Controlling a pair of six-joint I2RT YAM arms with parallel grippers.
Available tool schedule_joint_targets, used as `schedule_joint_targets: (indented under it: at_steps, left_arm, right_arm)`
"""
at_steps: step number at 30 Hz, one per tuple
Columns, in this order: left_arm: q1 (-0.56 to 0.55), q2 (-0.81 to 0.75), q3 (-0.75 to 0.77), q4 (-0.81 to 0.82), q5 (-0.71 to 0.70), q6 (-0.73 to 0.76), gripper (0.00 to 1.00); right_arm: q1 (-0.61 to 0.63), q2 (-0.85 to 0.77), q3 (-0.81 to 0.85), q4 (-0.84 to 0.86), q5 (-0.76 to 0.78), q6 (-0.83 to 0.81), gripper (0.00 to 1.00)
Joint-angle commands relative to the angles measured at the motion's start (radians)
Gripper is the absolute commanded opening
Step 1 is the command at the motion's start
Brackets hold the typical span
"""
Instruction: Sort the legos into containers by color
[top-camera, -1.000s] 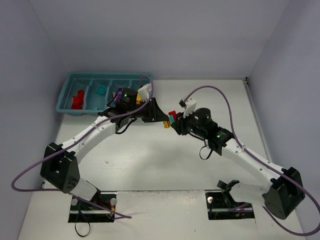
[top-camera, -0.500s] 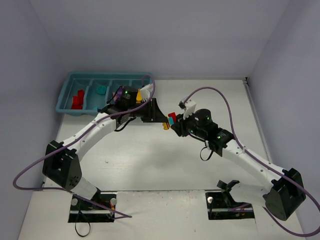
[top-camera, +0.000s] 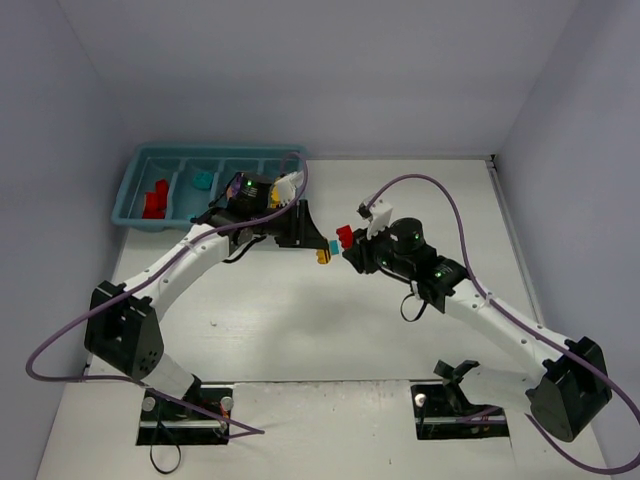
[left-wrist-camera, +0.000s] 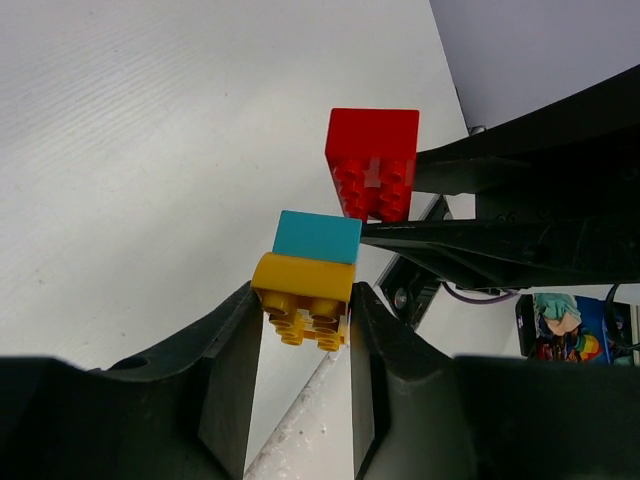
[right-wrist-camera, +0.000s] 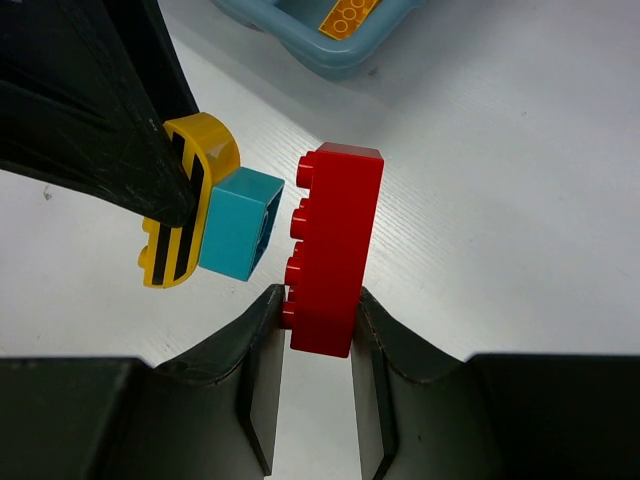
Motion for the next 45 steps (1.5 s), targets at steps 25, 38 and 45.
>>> schedule_joint_targets:
  at_steps: [25, 38, 45]
  left_arm:
    - [0.125, -0.152, -0.051, 0.0, 0.004, 0.336, 0.0]
    - [0.115, -0.275, -0.052, -0.072, 0.196, 0.699, 0.0]
    - [0.106, -0.308, -0.053, -0.073, 0.262, 0.724, 0.0]
  right_arm:
    - [-0.003, 0.416, 0.073, -0.063, -0.132, 0.031, 0.71]
    - [-0.073, 0.195, 0.287, -0.136, -0.623, -0.253, 0.72]
    - [-0.061, 0.261, 0.404, -0.15, -0.786, -0.274, 0.69]
